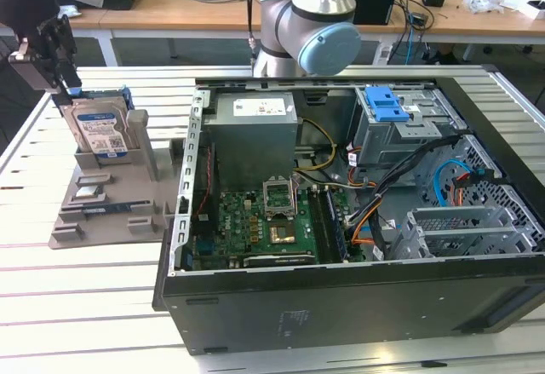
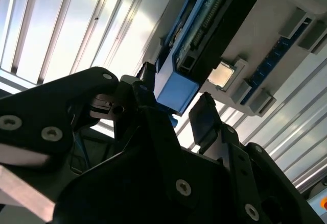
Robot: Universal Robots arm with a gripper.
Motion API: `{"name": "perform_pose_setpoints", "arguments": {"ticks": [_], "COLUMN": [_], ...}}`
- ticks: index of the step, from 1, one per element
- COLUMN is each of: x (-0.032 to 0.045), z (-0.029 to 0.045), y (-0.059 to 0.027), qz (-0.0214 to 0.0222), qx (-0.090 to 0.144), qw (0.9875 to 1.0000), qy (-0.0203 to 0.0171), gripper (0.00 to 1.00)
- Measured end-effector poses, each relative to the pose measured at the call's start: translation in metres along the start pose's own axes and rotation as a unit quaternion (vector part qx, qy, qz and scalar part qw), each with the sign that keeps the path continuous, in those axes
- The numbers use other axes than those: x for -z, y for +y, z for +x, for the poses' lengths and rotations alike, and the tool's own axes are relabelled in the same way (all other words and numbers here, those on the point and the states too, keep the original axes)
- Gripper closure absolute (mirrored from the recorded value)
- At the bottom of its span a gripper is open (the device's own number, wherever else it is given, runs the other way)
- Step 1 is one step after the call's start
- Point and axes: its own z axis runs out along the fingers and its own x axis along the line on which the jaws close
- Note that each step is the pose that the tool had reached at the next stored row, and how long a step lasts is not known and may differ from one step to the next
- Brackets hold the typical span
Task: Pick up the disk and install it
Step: 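Pick up the disk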
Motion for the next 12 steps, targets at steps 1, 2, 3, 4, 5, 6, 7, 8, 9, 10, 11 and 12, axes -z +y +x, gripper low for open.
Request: {"name": "perform_pose_setpoints", "arguments": {"ticks": [1, 2, 3, 4, 5, 6, 7, 8, 9, 10, 11, 12], "x": [-0.0013, -0.0021, -0.0027, -0.0034, -0.0038, -0.0042, -0.0050, -0.0057, -0.0065, -0.0082, -0.0100, -0.0137], "z": [0.0002, 0.0002, 0.0002, 0.0002, 0.0001, 0.0002, 0.0004, 0.0004, 0.0004, 0.0005, 0.0005, 0.0005], "y": [-0.0053, -0.0075, -0.0093, -0.0105, -0.0105, -0.0106, -0.0106, -0.0105, -0.0105, -0.0106, -0.0105, -0.0105], "qz": [-0.0059, -0.0093, -0.0125, -0.0146, -0.0147, -0.0147, -0.0147, -0.0147, -0.0147, -0.0148, -0.0149, -0.0150], "qx": [0.001, 0.002, 0.003, 0.004, 0.006, 0.010, 0.017, 0.023, 0.026, 0.028, 0.029, 0.029], "qw": [1.0000, 1.0000, 0.9999, 0.9999, 0.9999, 0.9998, 0.9997, 0.9996, 0.9996, 0.9995, 0.9995, 0.9995], "qy": [0.0009, 0.0008, 0.0007, 0.0008, 0.0007, 0.0007, 0.0007, 0.0007, 0.0007, 0.0006, 0.0006, 0.0006], "gripper": [0.46, 0.46, 0.46, 0.46, 0.46, 0.46, 0.46, 0.46, 0.46, 0.46, 0.46, 0.46]}}
